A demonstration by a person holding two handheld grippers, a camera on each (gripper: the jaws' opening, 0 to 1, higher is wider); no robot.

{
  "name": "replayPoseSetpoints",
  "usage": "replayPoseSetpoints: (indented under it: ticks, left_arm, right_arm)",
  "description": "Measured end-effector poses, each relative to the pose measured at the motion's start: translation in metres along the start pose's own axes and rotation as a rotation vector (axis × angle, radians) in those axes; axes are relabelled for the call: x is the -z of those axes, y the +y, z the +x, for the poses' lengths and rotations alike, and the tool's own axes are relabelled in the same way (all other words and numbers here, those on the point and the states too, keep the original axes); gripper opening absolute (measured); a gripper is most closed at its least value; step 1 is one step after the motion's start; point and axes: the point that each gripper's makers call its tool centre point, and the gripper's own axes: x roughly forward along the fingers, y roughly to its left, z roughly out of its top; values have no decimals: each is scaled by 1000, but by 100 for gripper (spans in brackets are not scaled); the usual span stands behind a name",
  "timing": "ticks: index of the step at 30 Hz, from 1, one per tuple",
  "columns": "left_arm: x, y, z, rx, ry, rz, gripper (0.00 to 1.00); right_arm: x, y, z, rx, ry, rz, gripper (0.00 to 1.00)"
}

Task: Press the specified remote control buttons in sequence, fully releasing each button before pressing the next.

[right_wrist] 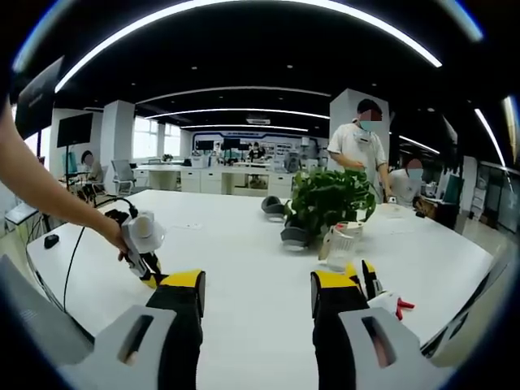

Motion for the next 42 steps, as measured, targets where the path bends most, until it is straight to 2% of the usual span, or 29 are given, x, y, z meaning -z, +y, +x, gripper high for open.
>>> replayPoseSetpoints:
  ticks: [7,12,16,42]
  left_arm:
    - [3,-15,-1,3,3,3,23]
    - [5,-23,0,-10,17,45,23]
    - [7,-26,-1,-12,25,35,23]
    - [16,-71,-11,37,-38,-36,23]
  right_arm:
    - [-1,0,-1,-1,-8,4,54]
    - [-1,0,-1,0,-9,2,53]
    - [-2,-1,-2,-1,-13,5,53]
    - [-2,-3,-3,0,-24,11,49]
